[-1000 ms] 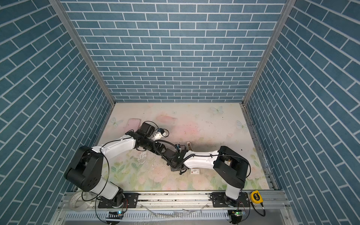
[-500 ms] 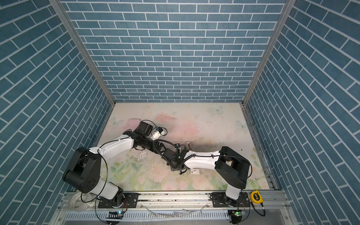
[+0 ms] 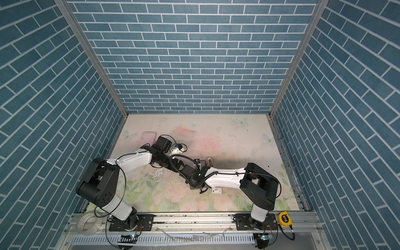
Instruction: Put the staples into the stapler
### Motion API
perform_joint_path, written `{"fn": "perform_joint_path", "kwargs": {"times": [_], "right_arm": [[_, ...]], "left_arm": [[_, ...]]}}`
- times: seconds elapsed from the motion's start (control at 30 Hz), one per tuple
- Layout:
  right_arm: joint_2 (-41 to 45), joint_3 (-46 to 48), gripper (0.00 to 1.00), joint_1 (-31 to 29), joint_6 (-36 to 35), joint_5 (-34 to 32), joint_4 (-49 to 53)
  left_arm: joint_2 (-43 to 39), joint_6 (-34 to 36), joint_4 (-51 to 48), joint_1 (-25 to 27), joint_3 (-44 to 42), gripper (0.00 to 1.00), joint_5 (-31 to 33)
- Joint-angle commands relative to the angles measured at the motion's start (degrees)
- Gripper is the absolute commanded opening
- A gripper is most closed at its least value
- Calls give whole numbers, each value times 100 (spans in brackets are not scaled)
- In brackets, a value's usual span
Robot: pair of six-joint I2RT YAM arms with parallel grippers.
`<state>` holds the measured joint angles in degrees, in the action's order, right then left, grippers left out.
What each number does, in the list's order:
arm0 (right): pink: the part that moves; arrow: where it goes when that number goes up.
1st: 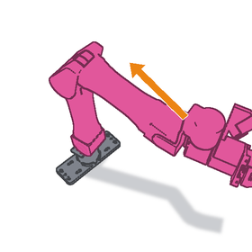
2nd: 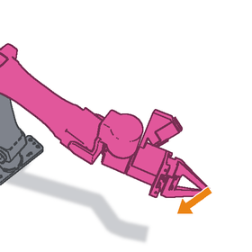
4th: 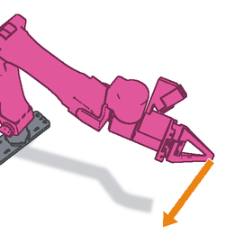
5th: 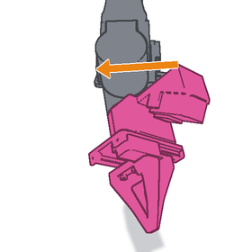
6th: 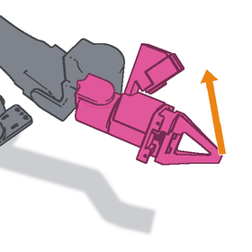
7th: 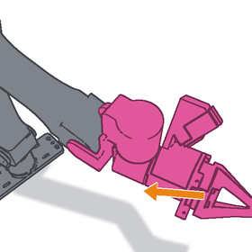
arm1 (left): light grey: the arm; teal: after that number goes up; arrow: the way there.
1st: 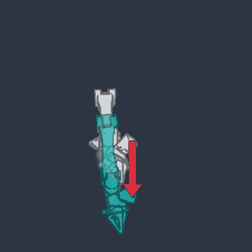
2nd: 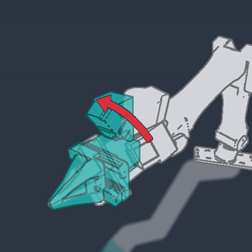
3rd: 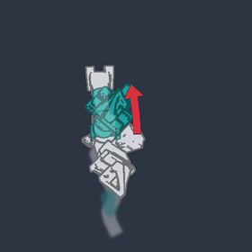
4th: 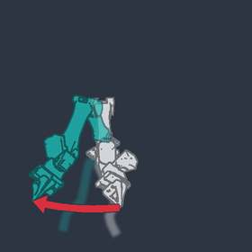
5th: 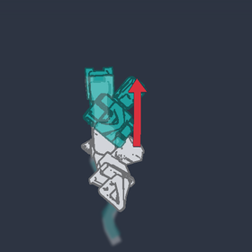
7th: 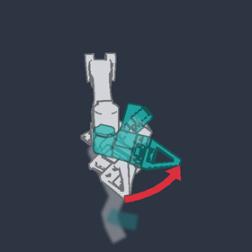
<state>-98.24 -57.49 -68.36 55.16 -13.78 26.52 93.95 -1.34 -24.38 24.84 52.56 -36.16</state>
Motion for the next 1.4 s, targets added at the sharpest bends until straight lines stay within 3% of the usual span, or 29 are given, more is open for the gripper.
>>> {"fn": "perform_joint_path", "kwargs": {"times": [0.0, 0.5, 0.97, 1.37], "right_arm": [[-19, -143, 0, -14, -14, -103, 99], [51, -200, 0, 182, 8, 227, -128], [315, -24, 0, 186, -70, 151, -175], [638, 154, 0, 338, -568, 287, -396]], "left_arm": [[107, -33, -54, 73, -95, 78, -127], [314, -273, 355, 416, -294, 77, -1045], [-2, 21, -15, 371, -95, 77, -545], [-1229, 510, -411, -252, 292, 77, -349]]}}
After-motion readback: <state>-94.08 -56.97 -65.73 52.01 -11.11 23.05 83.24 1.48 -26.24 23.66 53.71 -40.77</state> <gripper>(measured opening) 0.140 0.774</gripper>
